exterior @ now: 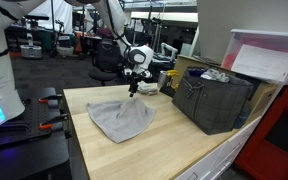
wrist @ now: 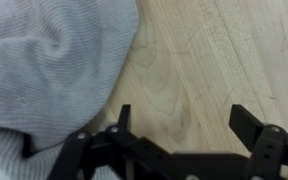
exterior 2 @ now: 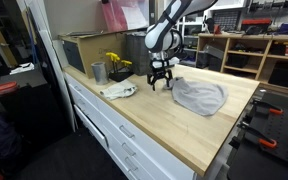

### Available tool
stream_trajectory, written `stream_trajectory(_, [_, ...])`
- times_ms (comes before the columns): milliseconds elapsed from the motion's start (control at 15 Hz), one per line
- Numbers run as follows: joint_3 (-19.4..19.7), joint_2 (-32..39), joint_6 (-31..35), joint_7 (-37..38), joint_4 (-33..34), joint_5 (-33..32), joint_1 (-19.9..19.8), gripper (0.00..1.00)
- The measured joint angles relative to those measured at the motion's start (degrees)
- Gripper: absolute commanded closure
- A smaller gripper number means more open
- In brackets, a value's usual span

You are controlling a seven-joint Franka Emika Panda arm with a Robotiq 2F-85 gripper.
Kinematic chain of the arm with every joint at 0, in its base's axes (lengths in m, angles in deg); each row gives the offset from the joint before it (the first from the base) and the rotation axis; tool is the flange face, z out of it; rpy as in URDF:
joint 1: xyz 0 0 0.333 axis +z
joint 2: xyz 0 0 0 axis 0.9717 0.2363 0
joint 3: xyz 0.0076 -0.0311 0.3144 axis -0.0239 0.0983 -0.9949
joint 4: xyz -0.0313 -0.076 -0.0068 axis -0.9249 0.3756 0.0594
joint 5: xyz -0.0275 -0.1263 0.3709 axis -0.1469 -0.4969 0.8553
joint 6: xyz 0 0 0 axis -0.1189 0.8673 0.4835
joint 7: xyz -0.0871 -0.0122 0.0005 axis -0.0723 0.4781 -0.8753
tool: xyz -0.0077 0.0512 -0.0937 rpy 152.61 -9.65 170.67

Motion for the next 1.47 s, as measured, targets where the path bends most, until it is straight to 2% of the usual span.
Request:
stream_trajectory(400, [3.4, 3.5, 3.1, 0.0, 2.7, -8.1, 2.0, 0.00])
stream_trajectory(467, [4.2, 4.3, 3.8, 0.0, 3.4, -9.3, 2.0, 0.09])
stream_trajectory(533, [4.9, 5.0, 4.4, 0.0, 3.9, -10.5, 2.1, 0.26])
stream_trajectory(733, [6.5, 7.2, 6.1, 0.0, 5.5, -12.8, 2.0, 0.49])
stream_trajectory(1133, [6.4, 7.6, 6.3, 0.0, 6.8, -12.8, 2.0, 0.95])
stream_trajectory(1200, [6.4, 7.6, 6.3, 0.0, 6.8, -12.8, 2.0, 0.99])
stream_trajectory(1467, [7.3, 7.0, 5.8, 0.5, 6.6, -12.9, 2.2, 1.00])
